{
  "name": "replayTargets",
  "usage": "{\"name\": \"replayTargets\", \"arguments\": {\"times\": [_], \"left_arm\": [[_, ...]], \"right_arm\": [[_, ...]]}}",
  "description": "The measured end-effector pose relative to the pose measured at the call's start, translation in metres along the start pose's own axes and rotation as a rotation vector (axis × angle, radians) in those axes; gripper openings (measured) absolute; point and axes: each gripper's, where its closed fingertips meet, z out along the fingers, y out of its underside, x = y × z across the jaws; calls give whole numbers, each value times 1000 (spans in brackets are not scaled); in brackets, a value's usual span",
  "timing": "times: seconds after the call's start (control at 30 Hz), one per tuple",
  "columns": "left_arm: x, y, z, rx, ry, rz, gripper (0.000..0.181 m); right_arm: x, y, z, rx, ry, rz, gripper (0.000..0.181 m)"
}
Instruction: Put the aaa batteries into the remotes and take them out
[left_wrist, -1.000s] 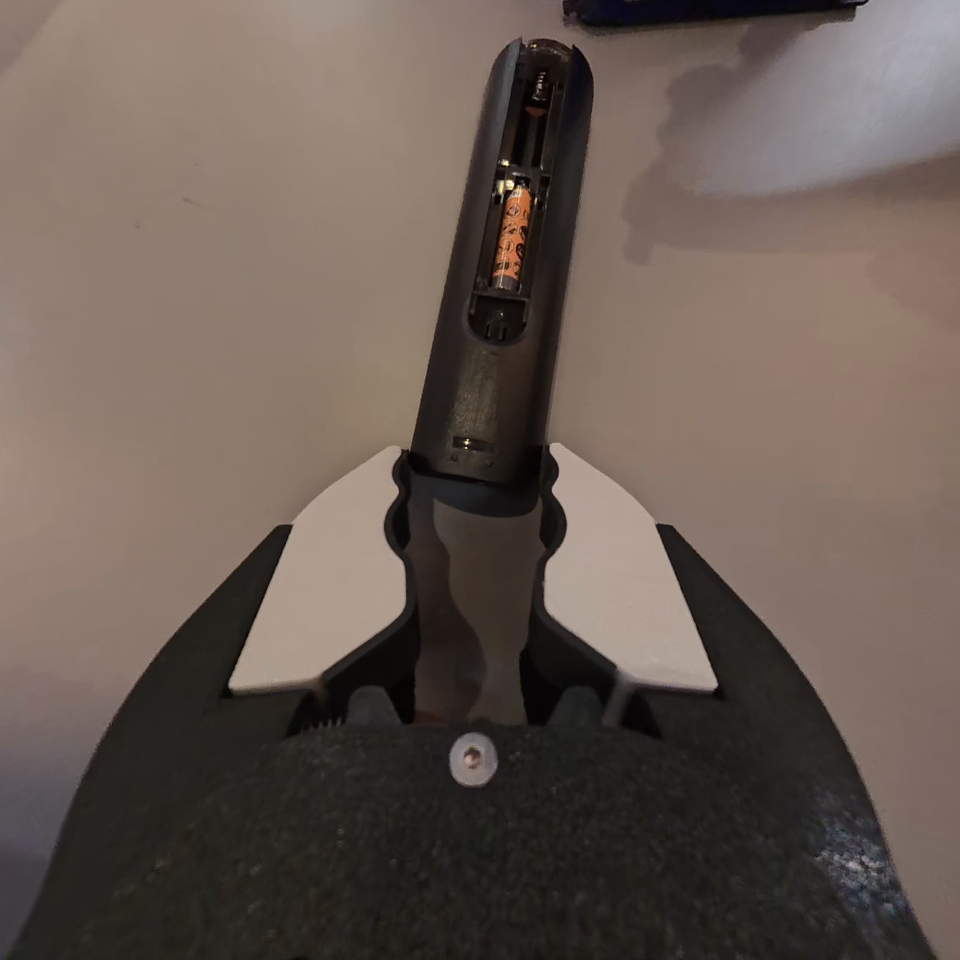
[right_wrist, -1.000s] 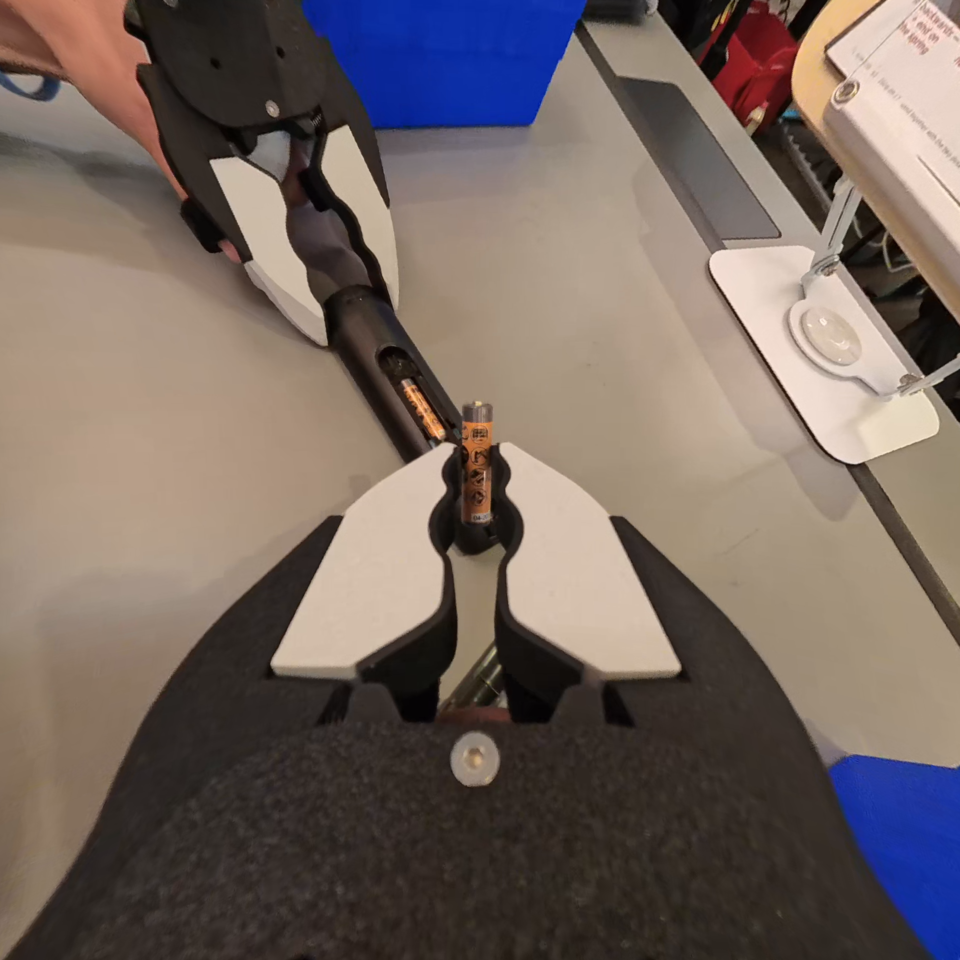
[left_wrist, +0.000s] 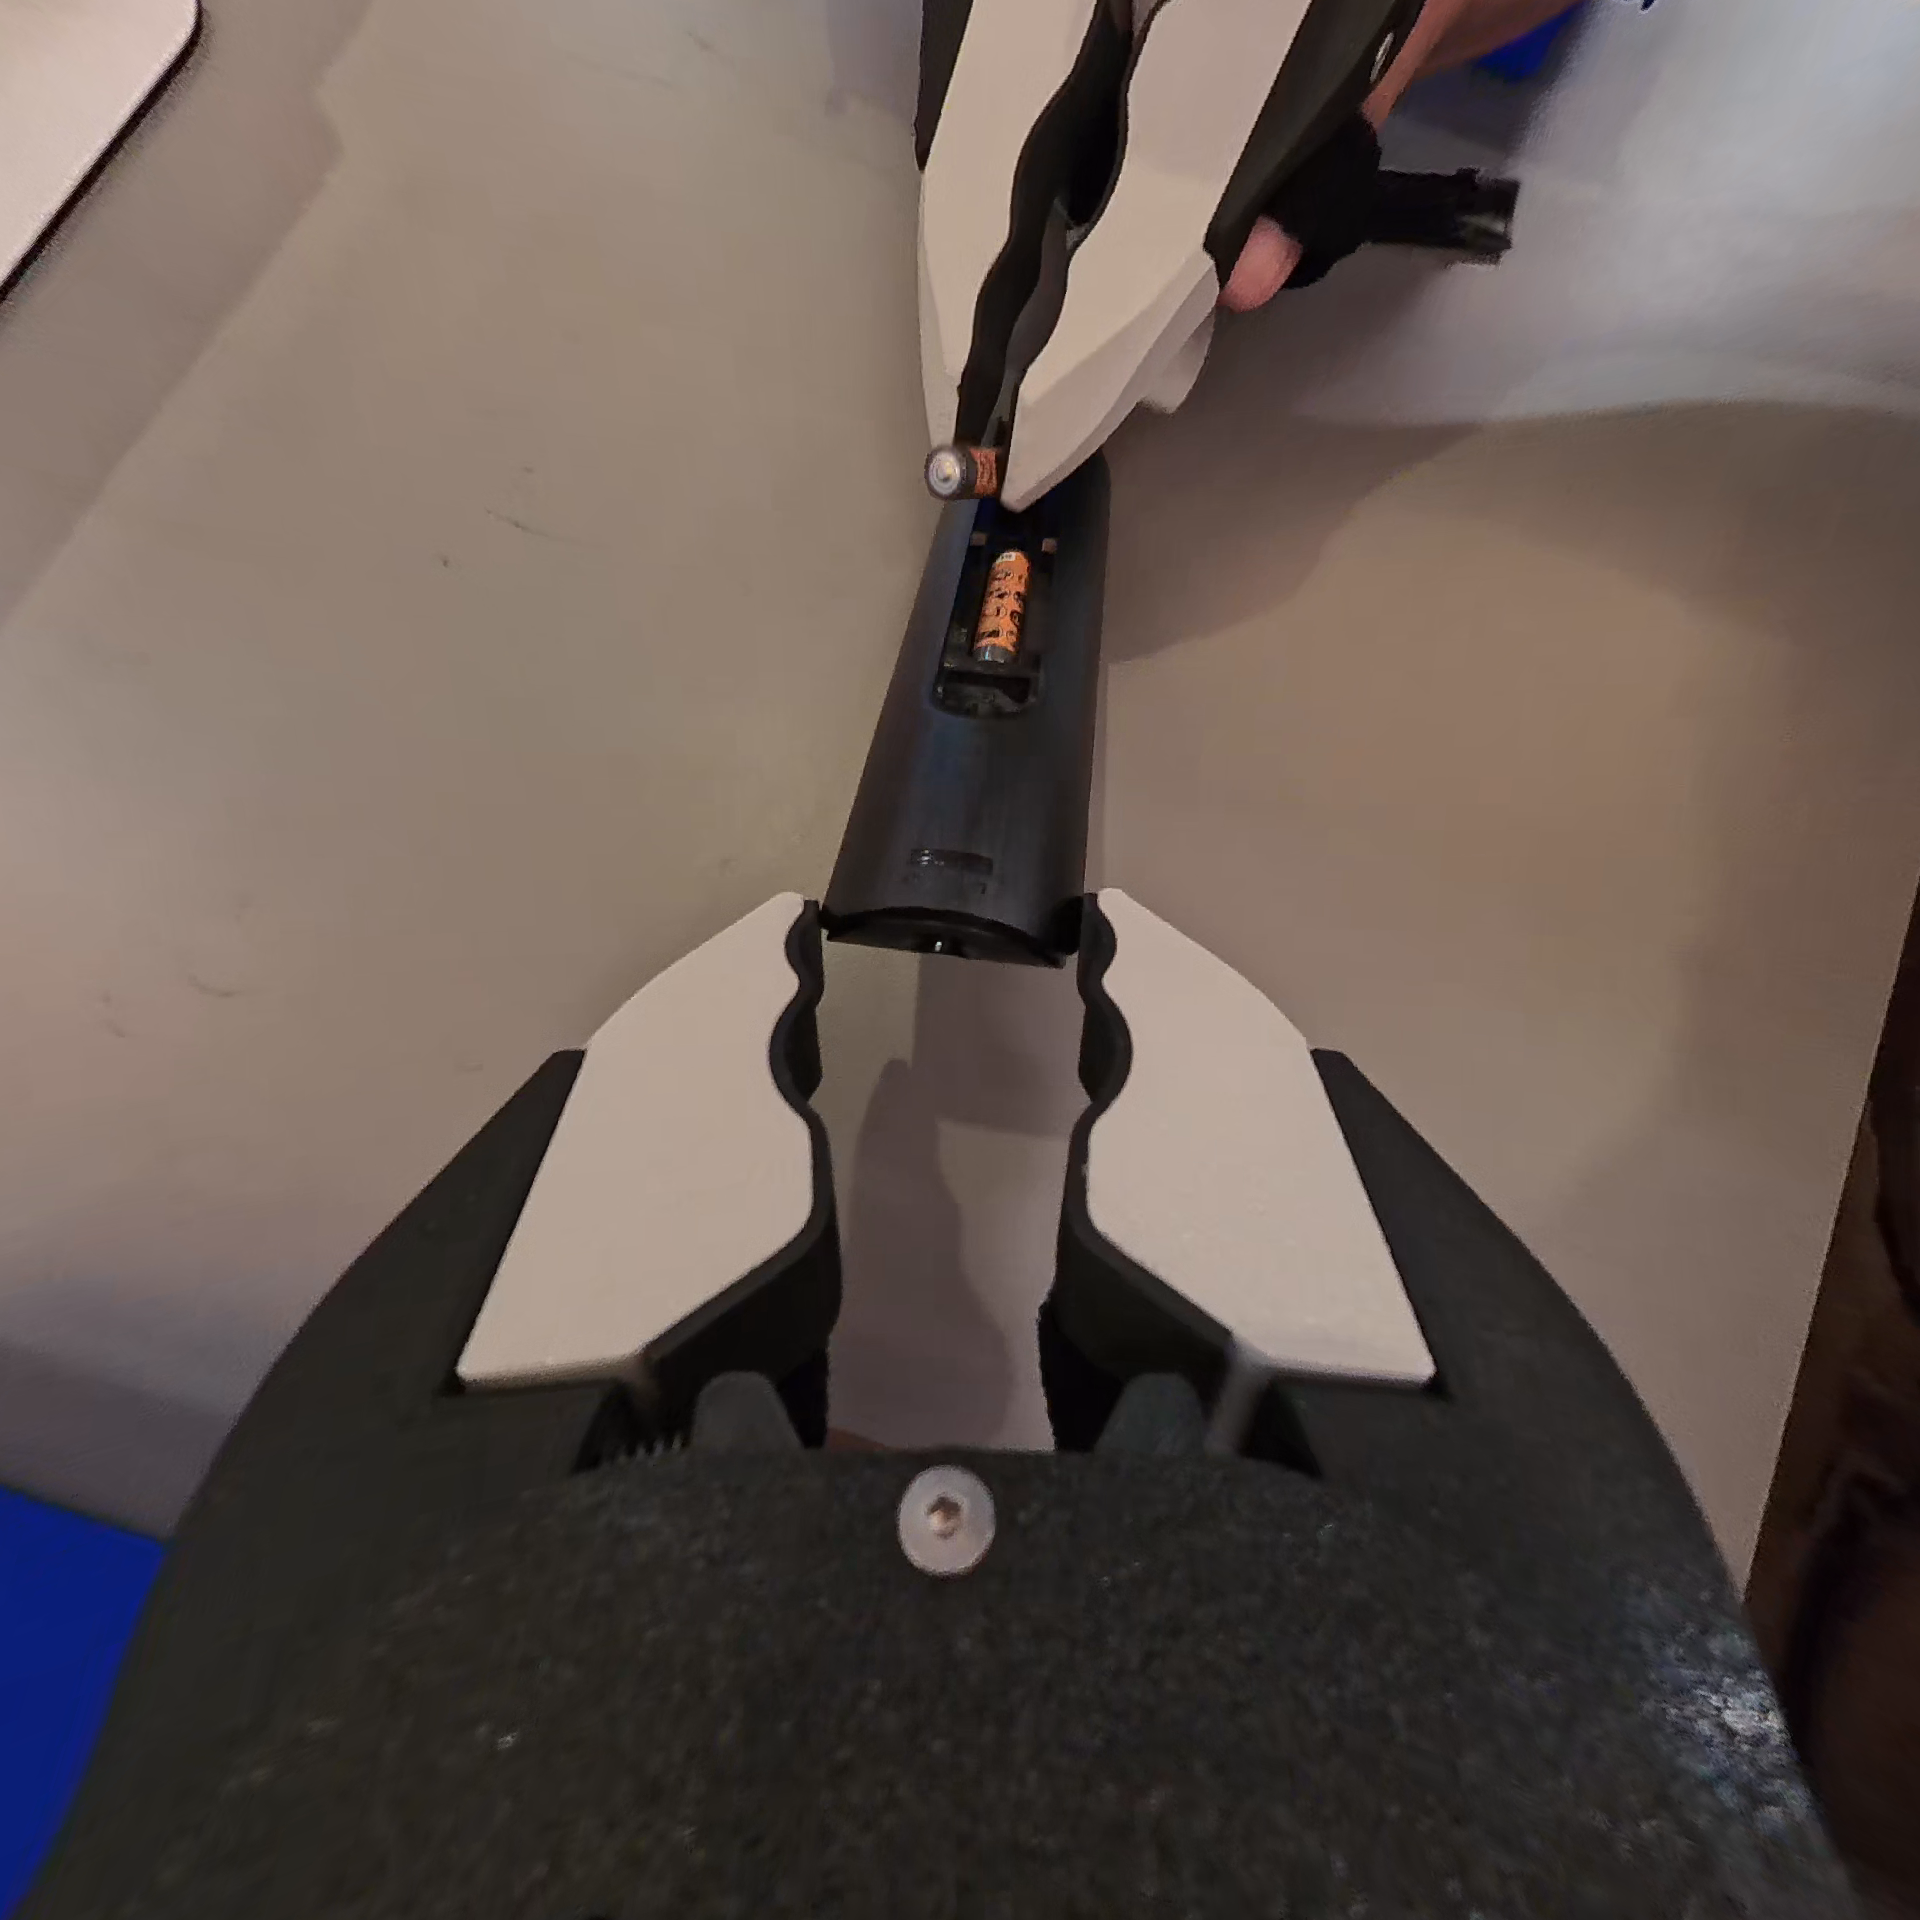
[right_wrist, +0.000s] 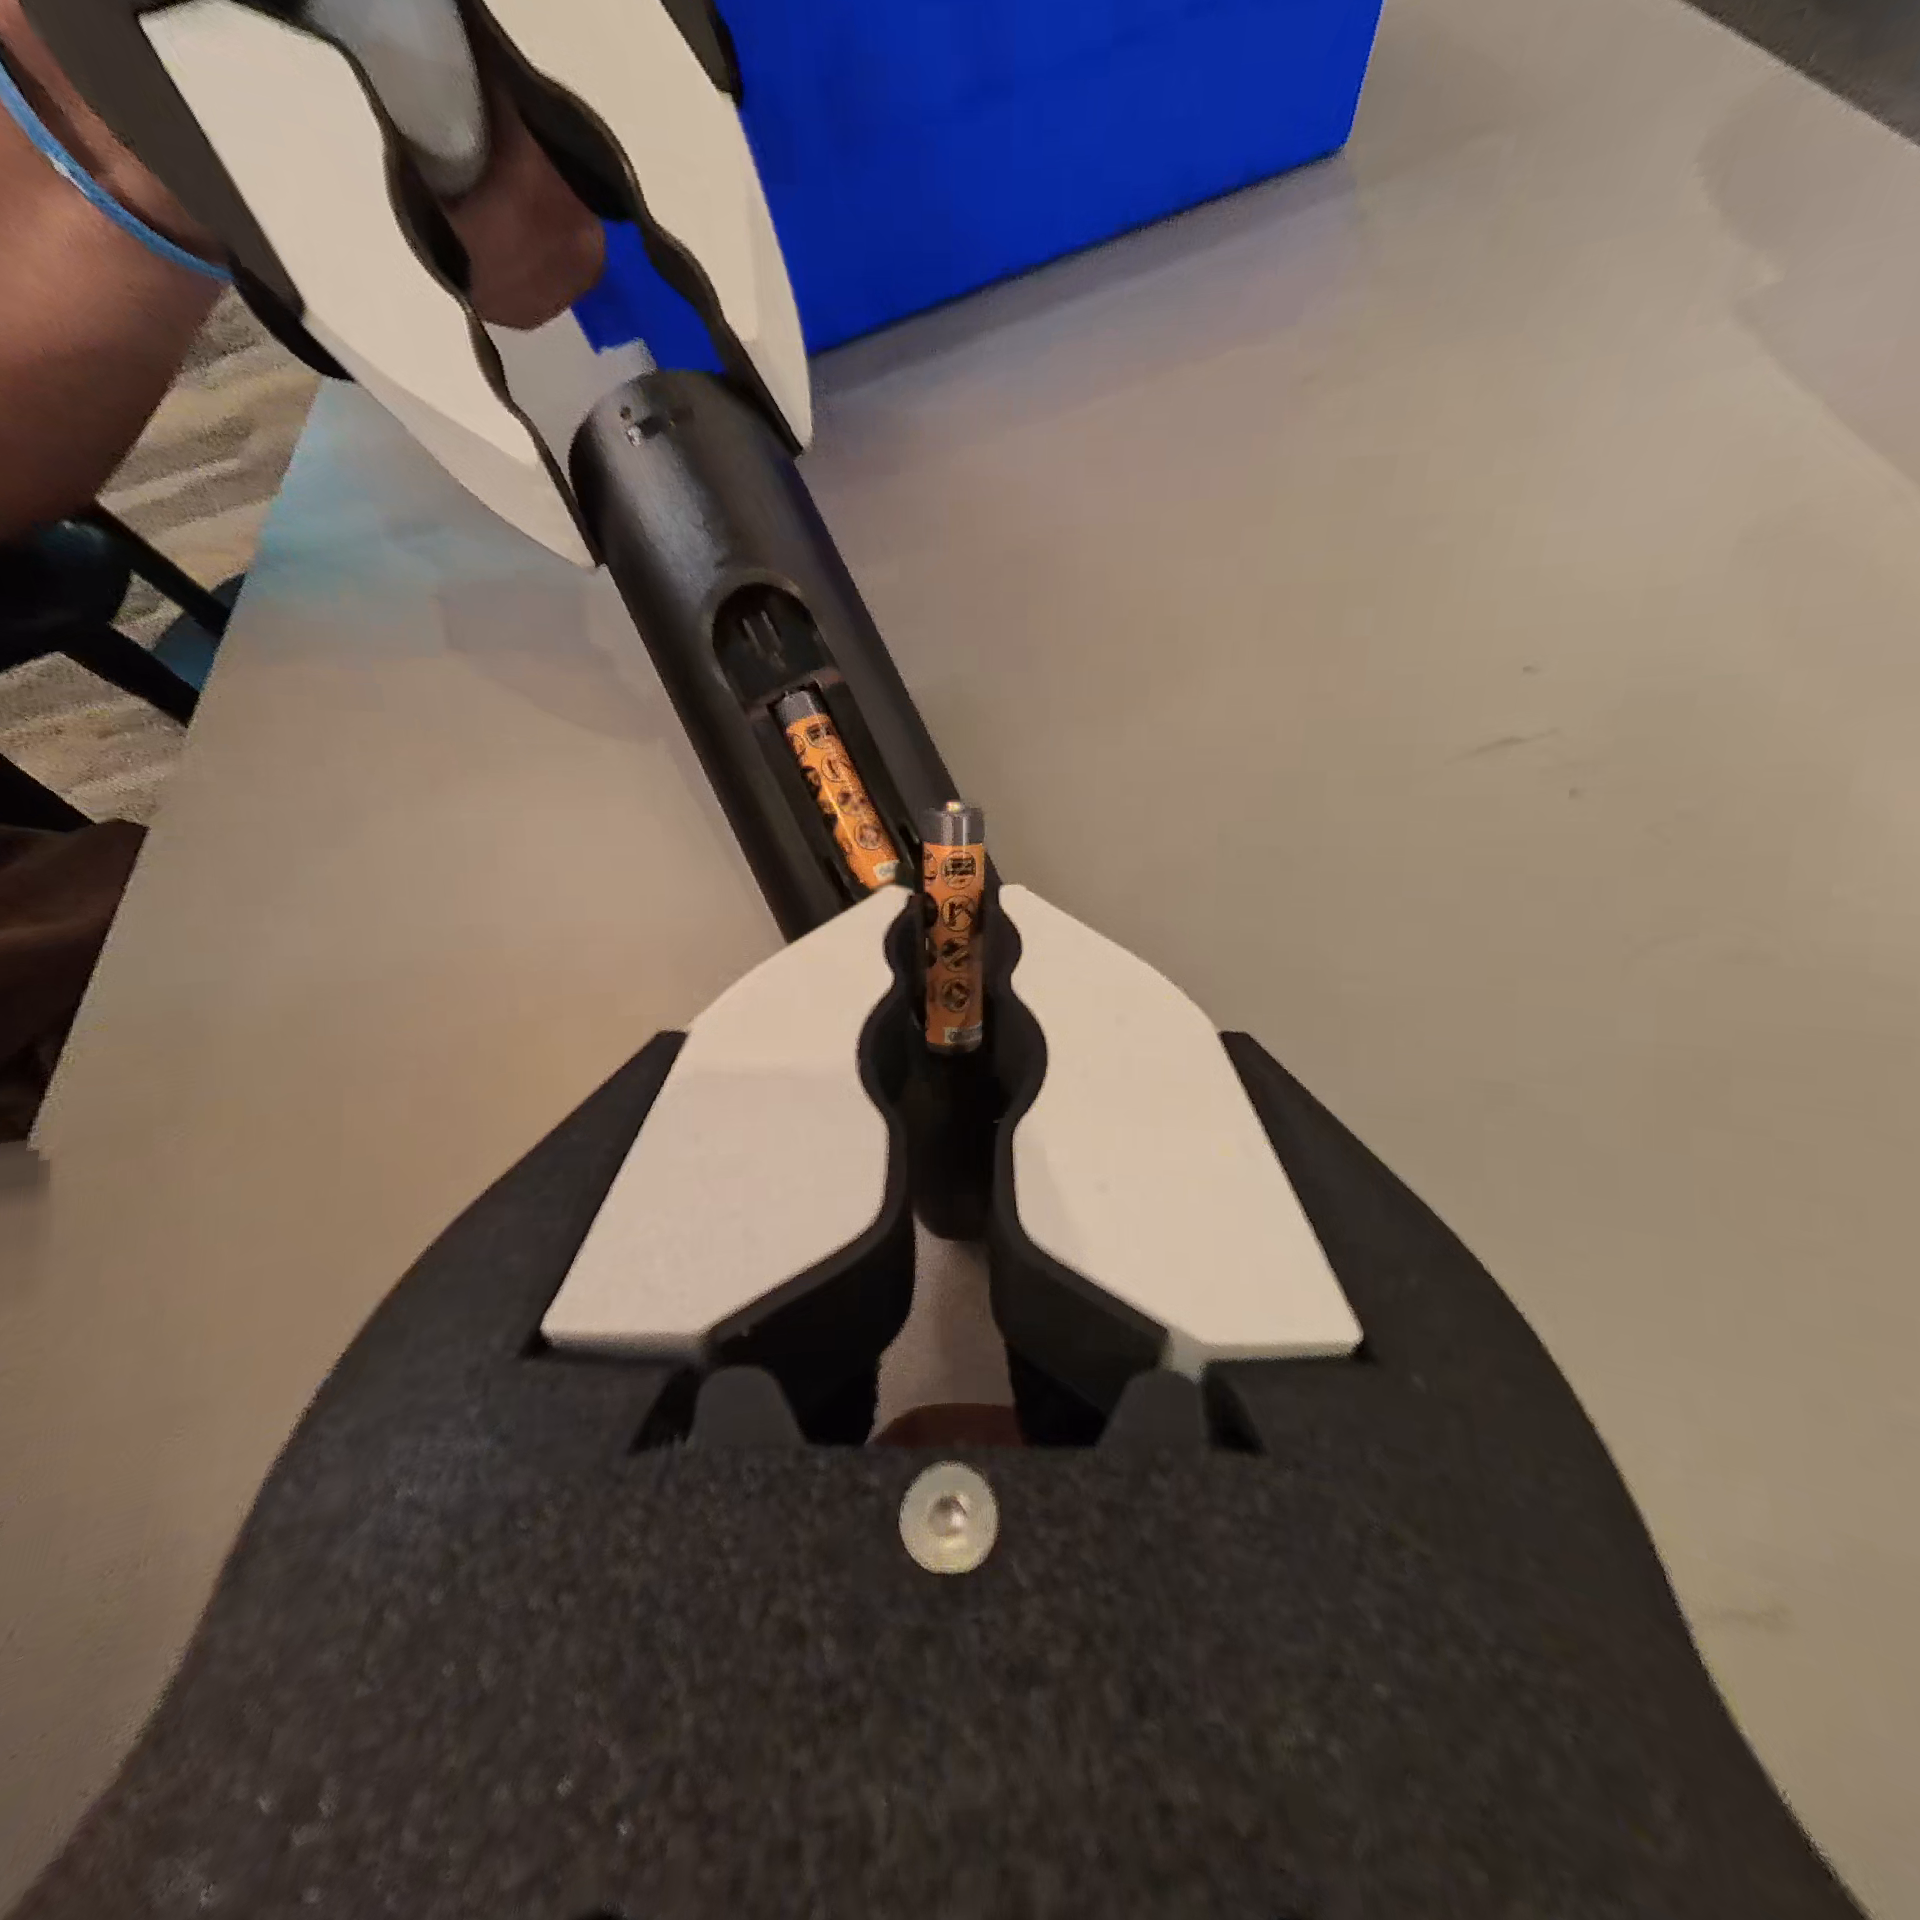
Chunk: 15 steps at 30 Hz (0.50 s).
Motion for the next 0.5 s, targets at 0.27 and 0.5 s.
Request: {"name": "replayTargets", "arguments": {"times": [0.27, 0.5], "left_arm": [[0, 2, 2, -13, 0, 5, 47], [1, 4, 4, -20, 6, 6, 47]], "right_arm": [[-2, 8, 1, -70, -19, -126, 10], [-7, 7, 1, -88, -27, -160, 12]]}}
